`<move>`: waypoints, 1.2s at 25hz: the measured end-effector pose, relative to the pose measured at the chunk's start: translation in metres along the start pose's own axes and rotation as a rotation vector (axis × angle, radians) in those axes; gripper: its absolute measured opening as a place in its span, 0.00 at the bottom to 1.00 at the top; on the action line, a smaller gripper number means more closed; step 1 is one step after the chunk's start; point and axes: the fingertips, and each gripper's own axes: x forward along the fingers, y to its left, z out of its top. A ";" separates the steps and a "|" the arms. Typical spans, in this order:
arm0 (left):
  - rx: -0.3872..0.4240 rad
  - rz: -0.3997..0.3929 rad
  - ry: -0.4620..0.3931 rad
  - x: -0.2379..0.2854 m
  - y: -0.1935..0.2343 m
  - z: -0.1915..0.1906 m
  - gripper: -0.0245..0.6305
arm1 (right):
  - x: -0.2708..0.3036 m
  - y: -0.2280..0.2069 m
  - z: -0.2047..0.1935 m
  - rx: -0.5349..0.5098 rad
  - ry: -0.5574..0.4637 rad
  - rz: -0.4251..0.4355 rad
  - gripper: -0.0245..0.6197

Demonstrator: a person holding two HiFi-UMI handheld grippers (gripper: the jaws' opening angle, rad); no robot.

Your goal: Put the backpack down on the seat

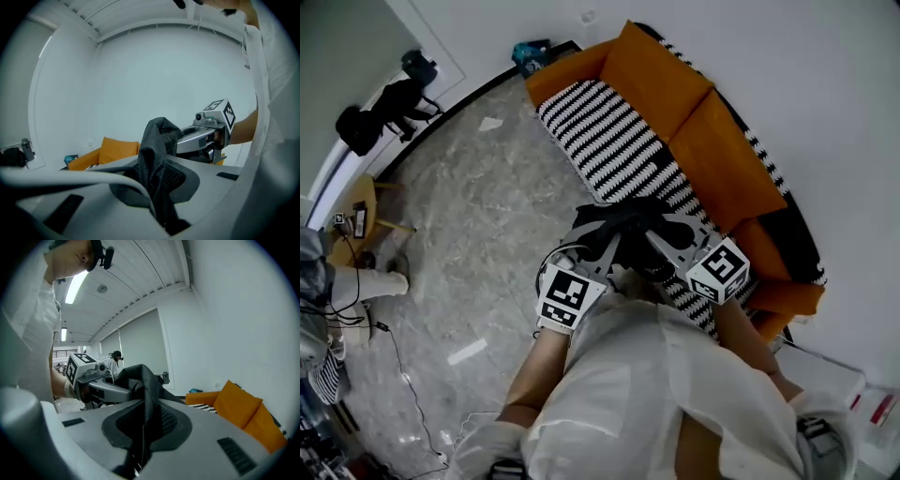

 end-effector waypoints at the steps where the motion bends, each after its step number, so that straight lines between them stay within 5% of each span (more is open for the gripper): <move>1: 0.000 0.007 -0.004 -0.005 0.009 -0.001 0.12 | 0.010 0.003 0.003 -0.002 -0.003 0.004 0.10; 16: -0.112 0.127 -0.031 -0.017 0.122 -0.001 0.12 | 0.120 -0.018 0.041 -0.057 0.043 0.137 0.10; 30: -0.143 0.151 -0.028 0.051 0.252 0.043 0.12 | 0.217 -0.125 0.103 -0.055 -0.007 0.222 0.10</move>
